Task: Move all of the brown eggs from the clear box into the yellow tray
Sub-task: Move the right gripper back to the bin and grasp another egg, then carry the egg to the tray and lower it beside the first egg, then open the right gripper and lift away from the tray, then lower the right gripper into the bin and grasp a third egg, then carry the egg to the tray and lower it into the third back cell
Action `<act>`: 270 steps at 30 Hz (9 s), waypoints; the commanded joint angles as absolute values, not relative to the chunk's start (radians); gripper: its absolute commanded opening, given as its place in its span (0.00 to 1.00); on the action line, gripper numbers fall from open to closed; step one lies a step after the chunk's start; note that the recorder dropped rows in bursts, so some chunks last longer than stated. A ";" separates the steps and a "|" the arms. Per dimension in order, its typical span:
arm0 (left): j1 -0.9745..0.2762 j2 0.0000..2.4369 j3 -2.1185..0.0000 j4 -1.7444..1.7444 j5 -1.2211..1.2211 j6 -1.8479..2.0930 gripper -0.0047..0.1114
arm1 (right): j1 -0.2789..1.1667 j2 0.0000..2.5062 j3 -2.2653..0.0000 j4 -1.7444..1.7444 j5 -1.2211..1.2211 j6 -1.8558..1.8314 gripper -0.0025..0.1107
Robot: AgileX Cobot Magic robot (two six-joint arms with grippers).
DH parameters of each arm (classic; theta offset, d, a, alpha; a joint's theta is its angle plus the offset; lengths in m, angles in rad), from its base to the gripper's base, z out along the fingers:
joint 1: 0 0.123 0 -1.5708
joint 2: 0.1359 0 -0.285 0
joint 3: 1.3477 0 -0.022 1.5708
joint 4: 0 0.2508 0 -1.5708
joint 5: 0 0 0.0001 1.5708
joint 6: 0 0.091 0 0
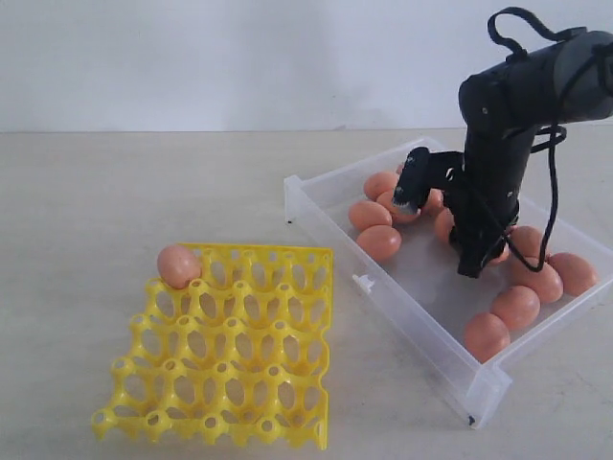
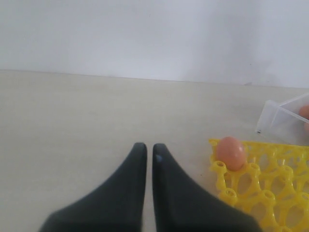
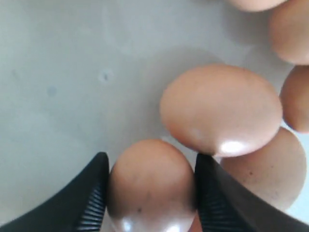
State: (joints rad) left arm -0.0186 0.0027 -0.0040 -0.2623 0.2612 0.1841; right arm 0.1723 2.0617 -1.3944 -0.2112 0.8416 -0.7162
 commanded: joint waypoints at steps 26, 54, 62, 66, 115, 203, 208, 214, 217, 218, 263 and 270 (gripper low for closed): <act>-0.022 0.000 0.000 -0.265 0.255 0.176 0.08 | 0.597 1.778 -1.220 1.371 0.461 -1.807 0.02; -0.022 0.000 0.000 -0.265 0.255 0.176 0.08 | 0.796 1.790 -1.020 0.611 -0.959 -0.431 0.02; -0.022 0.000 0.000 -0.265 0.255 0.176 0.08 | 0.778 1.790 -1.020 0.358 -0.926 -0.230 0.02; -0.022 0.000 0.000 -0.265 0.255 0.176 0.08 | 0.701 1.802 -1.035 -0.157 -0.635 0.105 0.02; -0.022 0.000 0.000 -0.265 0.255 0.176 0.08 | 0.418 2.233 -1.226 -1.133 -0.705 0.952 0.18; -0.022 0.000 0.000 -0.265 0.256 0.176 0.08 | 0.249 1.802 -0.960 -0.181 -0.064 0.230 0.02; -0.022 0.000 0.000 -0.265 0.256 0.176 0.08 | 0.249 1.664 -0.705 -0.132 -0.570 0.485 0.02; -0.022 0.000 0.000 -0.265 0.256 0.176 0.08 | 0.249 1.653 -0.644 -0.460 -1.002 0.787 0.02; -0.022 0.000 0.000 -0.265 0.256 0.176 0.08 | 0.249 1.667 -0.653 -0.619 -1.050 0.833 0.02; -0.022 0.000 0.000 -0.265 0.256 0.176 0.08 | 0.249 1.677 -0.653 -0.672 -1.048 0.847 0.02; -0.022 0.000 0.000 -0.265 0.254 0.176 0.08 | 0.412 2.024 -1.049 -1.135 -0.487 1.011 0.02; -0.022 0.000 0.000 -0.265 0.254 0.176 0.08 | 0.412 2.024 -1.049 -1.162 -0.487 1.005 0.09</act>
